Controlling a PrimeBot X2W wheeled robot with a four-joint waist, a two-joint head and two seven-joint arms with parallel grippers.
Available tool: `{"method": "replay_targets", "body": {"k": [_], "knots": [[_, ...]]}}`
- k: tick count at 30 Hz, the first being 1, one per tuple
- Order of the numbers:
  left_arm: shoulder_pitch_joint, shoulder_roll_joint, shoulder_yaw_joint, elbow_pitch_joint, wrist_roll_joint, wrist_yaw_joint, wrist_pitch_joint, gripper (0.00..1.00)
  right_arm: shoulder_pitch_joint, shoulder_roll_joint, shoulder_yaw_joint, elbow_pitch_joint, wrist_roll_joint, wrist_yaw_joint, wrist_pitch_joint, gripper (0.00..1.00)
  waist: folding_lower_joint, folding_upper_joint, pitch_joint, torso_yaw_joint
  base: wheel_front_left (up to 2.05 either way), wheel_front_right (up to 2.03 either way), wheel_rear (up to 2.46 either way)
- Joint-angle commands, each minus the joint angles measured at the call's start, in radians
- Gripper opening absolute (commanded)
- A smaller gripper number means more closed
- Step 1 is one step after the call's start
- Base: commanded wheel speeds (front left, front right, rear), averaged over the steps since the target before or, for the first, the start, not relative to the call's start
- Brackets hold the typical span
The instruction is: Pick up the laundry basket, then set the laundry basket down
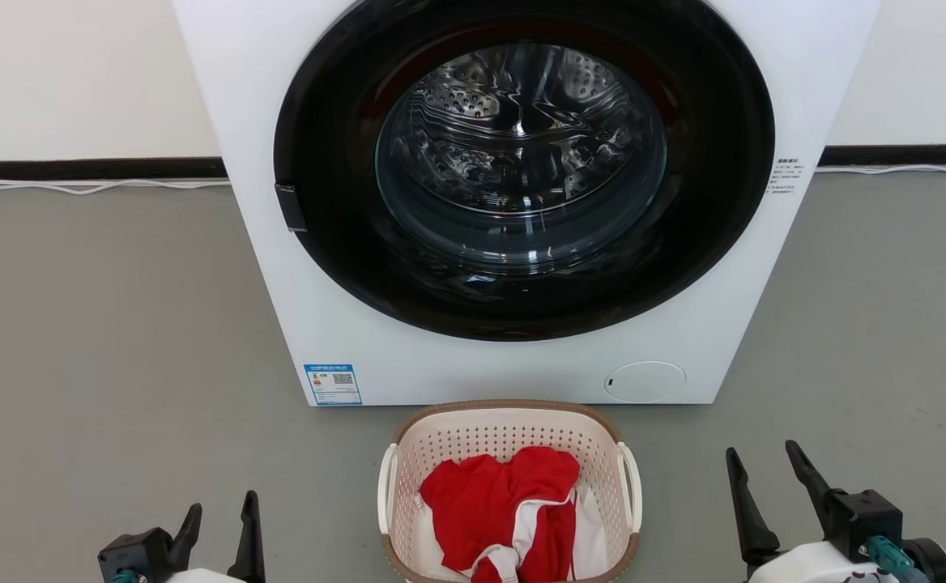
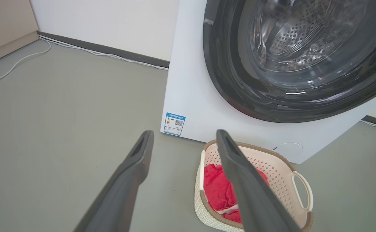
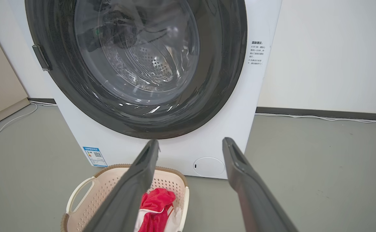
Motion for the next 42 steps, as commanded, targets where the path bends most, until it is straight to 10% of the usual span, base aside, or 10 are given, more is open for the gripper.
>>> {"method": "replay_targets", "body": {"k": [1, 4, 5, 42], "knots": [[-0.022, 0.013, 0.033, -0.026, 0.012, -0.006, -0.006, 1.00, -0.014, -0.003, 0.030, -0.028, 0.008, 0.006, -0.011, 1.00, 0.0001, -0.0001, 0.000, -0.001, 0.00, 0.00, 0.00], [-0.025, 0.009, 0.036, -0.027, 0.011, -0.013, -0.006, 1.00, -0.016, -0.003, 0.033, -0.027, 0.012, 0.006, -0.011, 1.00, 0.0001, -0.0001, 0.000, -0.004, 0.00, 0.00, 0.00], [0.000, -0.002, 0.006, 0.000, 0.005, -0.009, 0.000, 0.00, 0.000, 0.000, 0.007, 0.000, 0.010, 0.000, 0.000, 0.00, 0.0001, -0.0001, 0.000, -0.004, 0.00, 0.00, 0.00], [-0.008, -0.015, 0.017, -0.057, -0.354, -0.020, 0.101, 0.00, -0.008, 0.001, -0.002, -0.025, 0.448, 0.001, 0.100, 0.00, 0.0001, -0.0001, 0.009, -0.011, 0.00, 0.00, 0.00]]}}
